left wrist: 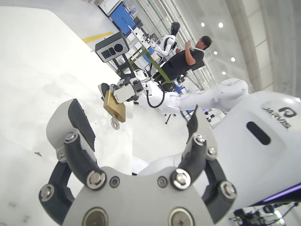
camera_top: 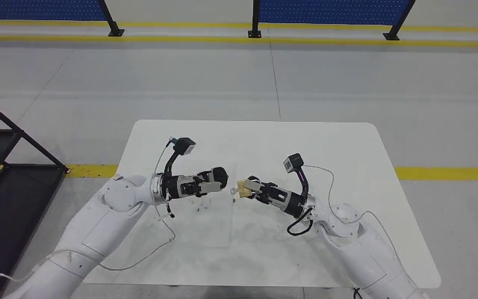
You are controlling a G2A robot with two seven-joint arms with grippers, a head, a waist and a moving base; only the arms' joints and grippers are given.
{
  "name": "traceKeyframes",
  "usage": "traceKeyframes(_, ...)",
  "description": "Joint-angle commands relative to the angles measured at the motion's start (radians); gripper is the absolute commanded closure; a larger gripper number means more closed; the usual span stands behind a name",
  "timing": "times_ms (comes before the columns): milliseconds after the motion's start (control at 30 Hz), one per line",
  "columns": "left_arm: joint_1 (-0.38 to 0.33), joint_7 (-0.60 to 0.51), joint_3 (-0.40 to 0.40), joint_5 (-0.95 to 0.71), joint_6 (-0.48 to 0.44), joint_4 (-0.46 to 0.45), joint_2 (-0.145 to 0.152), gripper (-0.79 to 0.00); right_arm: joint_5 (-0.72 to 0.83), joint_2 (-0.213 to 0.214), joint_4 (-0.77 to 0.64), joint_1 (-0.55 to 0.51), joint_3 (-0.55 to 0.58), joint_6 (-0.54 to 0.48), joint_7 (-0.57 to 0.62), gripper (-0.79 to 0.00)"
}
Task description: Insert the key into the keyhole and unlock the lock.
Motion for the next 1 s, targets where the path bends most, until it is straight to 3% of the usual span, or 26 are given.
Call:
traceKeyframes(0,0.005,-0.024,-0.006,-0.015,0.021,0.002,0.001,-0.785,0.000,0.000,0.000,0.000,0.000,0.000,0.000,0.000)
traceKeyframes(400,0.060,-0.021,0.003,-0.044,0.049,0.012,-0.011,-0.785,0.000,0.000,0.000,0.000,0.000,0.000,0.000,0.000)
traceKeyframes(567,0.068,-0.008,0.014,-0.044,0.046,0.018,-0.021,-0.480,0.000,0.000,0.000,0.000,0.000,0.000,0.000,0.000)
traceKeyframes(633,0.073,0.003,0.016,-0.047,0.039,0.020,-0.024,-0.413,0.000,0.000,0.000,0.000,0.000,0.000,0.000,0.000)
traceKeyframes(967,0.092,0.026,0.036,-0.075,0.015,0.039,-0.046,-0.360,0.000,0.000,0.000,0.000,0.000,0.000,0.000,0.000)
